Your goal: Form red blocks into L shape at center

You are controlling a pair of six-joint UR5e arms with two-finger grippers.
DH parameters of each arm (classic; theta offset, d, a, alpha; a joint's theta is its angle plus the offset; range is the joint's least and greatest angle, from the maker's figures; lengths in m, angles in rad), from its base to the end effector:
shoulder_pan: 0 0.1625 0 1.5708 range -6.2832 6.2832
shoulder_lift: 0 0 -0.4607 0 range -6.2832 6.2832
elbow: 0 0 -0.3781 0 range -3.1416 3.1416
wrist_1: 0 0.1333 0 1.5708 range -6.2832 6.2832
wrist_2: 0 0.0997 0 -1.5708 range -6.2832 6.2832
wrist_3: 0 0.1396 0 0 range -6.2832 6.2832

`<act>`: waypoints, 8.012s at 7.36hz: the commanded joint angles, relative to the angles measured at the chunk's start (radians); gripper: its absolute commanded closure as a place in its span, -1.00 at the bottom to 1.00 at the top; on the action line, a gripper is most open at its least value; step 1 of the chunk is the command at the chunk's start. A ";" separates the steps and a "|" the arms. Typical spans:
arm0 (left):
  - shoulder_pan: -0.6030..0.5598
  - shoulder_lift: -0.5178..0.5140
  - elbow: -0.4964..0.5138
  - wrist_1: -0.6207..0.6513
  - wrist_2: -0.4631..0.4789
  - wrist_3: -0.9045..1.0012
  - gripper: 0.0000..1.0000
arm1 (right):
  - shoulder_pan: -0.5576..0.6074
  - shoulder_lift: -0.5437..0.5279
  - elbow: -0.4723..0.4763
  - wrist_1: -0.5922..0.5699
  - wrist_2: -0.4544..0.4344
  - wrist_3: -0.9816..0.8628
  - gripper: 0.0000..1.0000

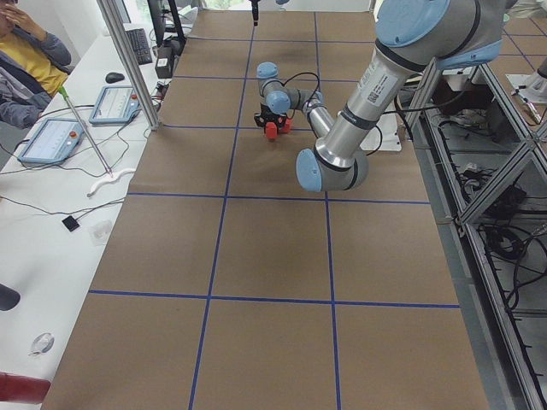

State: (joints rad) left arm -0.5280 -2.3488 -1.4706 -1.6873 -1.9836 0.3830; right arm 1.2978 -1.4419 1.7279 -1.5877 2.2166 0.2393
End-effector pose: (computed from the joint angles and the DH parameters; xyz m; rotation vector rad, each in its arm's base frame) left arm 0.6339 -0.4592 0.2720 0.6798 0.6901 1.4887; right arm -0.1002 -0.5407 0.5937 0.0886 -0.6869 -0.1192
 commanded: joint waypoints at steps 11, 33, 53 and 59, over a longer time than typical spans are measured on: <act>0.028 -0.004 0.003 -0.003 0.064 -0.004 0.16 | 0.000 0.000 -0.001 0.000 0.000 0.000 -0.99; 0.033 0.026 -0.060 -0.049 0.141 -0.035 -0.98 | 0.000 0.001 -0.004 0.000 0.002 0.000 -0.99; -1.061 0.821 -0.092 -0.069 -0.366 -0.234 -1.00 | 0.179 -0.179 -0.019 0.005 0.029 -0.084 -0.99; -1.032 0.855 -0.189 0.003 -0.357 -0.263 -1.00 | 0.256 -0.212 0.007 -0.028 0.034 -0.196 -0.99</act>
State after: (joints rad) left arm -1.5605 -1.5027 -1.6493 -1.6866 -2.3430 0.1192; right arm 1.5531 -1.6483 1.7381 -1.6175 2.2556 0.0438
